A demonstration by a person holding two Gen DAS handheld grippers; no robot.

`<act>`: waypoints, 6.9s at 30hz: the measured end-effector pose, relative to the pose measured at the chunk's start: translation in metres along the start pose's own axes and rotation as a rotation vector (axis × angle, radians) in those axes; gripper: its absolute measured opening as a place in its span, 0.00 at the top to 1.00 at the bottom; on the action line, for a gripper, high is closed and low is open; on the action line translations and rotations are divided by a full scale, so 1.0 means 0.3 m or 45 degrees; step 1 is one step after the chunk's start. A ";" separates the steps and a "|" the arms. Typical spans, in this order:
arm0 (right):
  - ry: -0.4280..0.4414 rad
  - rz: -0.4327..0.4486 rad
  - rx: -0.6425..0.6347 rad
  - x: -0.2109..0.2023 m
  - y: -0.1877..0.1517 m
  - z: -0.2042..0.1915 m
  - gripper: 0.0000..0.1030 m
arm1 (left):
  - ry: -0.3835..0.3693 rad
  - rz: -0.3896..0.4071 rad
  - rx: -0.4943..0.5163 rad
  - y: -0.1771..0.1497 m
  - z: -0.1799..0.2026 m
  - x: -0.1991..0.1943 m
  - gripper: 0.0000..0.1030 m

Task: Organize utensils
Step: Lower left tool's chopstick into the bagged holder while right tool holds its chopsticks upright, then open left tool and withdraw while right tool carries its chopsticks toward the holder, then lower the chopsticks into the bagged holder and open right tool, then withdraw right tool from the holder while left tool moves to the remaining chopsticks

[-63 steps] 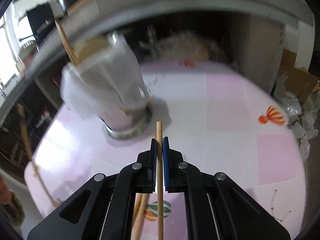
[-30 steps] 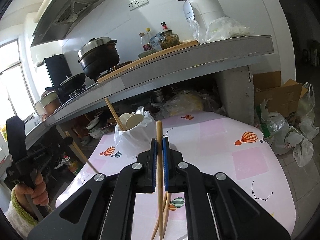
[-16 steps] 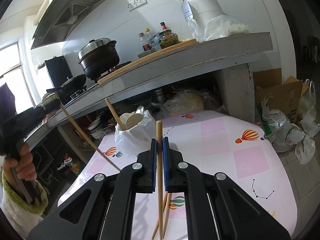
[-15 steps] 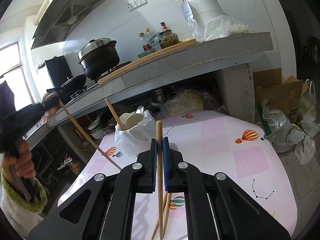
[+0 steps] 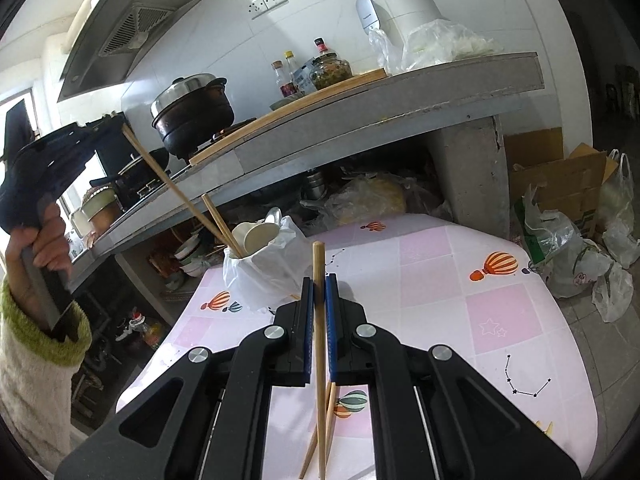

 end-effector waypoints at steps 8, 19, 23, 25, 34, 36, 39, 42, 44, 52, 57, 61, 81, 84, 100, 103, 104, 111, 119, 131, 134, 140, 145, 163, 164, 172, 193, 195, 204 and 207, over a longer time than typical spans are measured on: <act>-0.004 -0.022 0.003 0.028 -0.008 0.007 0.94 | 0.082 -0.034 0.011 -0.029 -0.073 0.134 0.95; -0.004 -0.043 0.010 0.054 -0.013 0.015 0.94 | 0.125 -0.106 0.008 -0.159 -0.119 0.264 0.95; -0.007 -0.044 0.012 0.054 -0.011 0.019 0.94 | 0.110 -0.131 -0.013 -0.211 -0.117 0.295 0.95; -0.007 -0.044 0.011 0.054 -0.011 0.019 0.94 | 0.100 -0.144 -0.024 -0.237 -0.116 0.307 0.95; -0.012 -0.044 0.012 0.050 -0.010 0.027 0.94 | 0.075 -0.218 -0.014 -0.341 -0.098 0.359 0.95; -0.012 -0.042 0.013 0.048 -0.009 0.028 0.94 | 0.075 -0.231 -0.002 -0.354 -0.092 0.365 0.95; -0.012 -0.041 0.017 0.044 -0.007 0.031 0.94 | 0.077 -0.253 0.017 -0.374 -0.081 0.378 0.95; -0.013 -0.040 0.017 0.041 -0.007 0.030 0.94 | 0.077 -0.270 0.024 -0.391 -0.077 0.383 0.95; -0.012 -0.041 0.018 0.040 -0.007 0.031 0.94 | 0.080 -0.282 0.028 -0.403 -0.078 0.386 0.95; -0.013 -0.042 0.018 0.037 -0.008 0.033 0.94 | 0.088 -0.300 0.071 -0.430 -0.068 0.382 0.94; -0.013 -0.040 0.013 0.034 -0.010 0.032 0.94 | 0.109 -0.307 0.082 -0.427 -0.075 0.372 0.94; -0.015 -0.040 0.015 0.032 -0.012 0.033 0.94 | 0.134 -0.309 0.083 -0.428 -0.092 0.360 0.94; 0.013 -0.006 -0.020 0.011 0.052 -0.027 0.94 | 0.181 -0.259 0.037 -0.422 -0.167 0.185 0.57; 0.054 0.020 -0.038 0.009 0.113 -0.061 0.94 | 0.189 -0.245 0.014 -0.435 -0.189 0.123 0.51; 0.323 0.138 -0.136 0.185 0.591 -0.408 0.94 | 0.408 -0.345 -0.141 -0.651 -0.476 -0.129 0.31; 0.336 0.140 -0.148 0.254 0.658 -0.454 0.94 | 0.442 -0.350 -0.165 -0.668 -0.520 -0.155 0.31; 0.333 0.140 -0.151 0.278 0.675 -0.467 0.94 | 0.457 -0.349 -0.176 -0.672 -0.540 -0.165 0.31; 0.280 0.126 -0.165 0.441 0.723 -0.494 0.94 | 0.505 -0.346 -0.208 -0.674 -0.612 -0.195 0.31; 0.206 0.094 -0.223 0.570 0.675 -0.490 0.94 | 0.529 -0.346 -0.210 -0.669 -0.642 -0.202 0.31; 0.201 -0.001 -0.369 0.635 0.520 -0.498 0.94 | 0.516 -0.348 -0.192 -0.667 -0.612 -0.187 0.31; 0.212 -0.028 -0.407 0.639 0.479 -0.503 0.94 | 0.514 -0.348 -0.194 -0.666 -0.612 -0.187 0.31; 0.234 -0.108 -0.478 0.648 0.377 -0.505 0.94 | 0.508 -0.346 -0.191 -0.663 -0.599 -0.188 0.31; 0.239 -0.166 -0.528 0.657 0.309 -0.509 0.94 | 0.500 -0.340 -0.187 -0.654 -0.588 -0.188 0.31; 0.201 -0.292 -0.481 0.690 0.239 -0.474 0.94 | 0.491 -0.330 -0.181 -0.650 -0.561 -0.196 0.31; 0.201 -0.302 -0.468 0.691 0.241 -0.471 0.94 | 0.490 -0.330 -0.181 -0.648 -0.562 -0.195 0.31; 0.184 -0.312 -0.467 0.679 0.257 -0.462 0.68 | 0.488 -0.325 -0.181 -0.644 -0.555 -0.198 0.31; 0.096 -0.158 -0.119 0.253 0.139 -0.076 0.62 | 0.345 -0.421 -0.128 -0.728 -0.409 -0.140 0.31; 0.038 -0.199 -0.078 0.243 0.058 -0.020 0.62 | 0.313 -0.447 -0.116 -0.755 -0.377 -0.126 0.31; -0.077 -0.345 0.116 0.233 -0.257 0.132 0.62 | 0.142 -0.631 -0.013 -0.920 -0.161 -0.048 0.31; -0.086 -0.373 0.142 0.231 -0.299 0.151 0.62 | 0.076 -0.692 0.011 -0.982 -0.077 -0.032 0.31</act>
Point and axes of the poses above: each gripper's, at about its wrist camera, not at the fingertips, and x roughly the way its jaws point, z to its right, y to its top, the point moved 7 cm from there along x, roughly the way its jaws point, and after that the axes turned 1 degree about x, right-handed, at the moved point
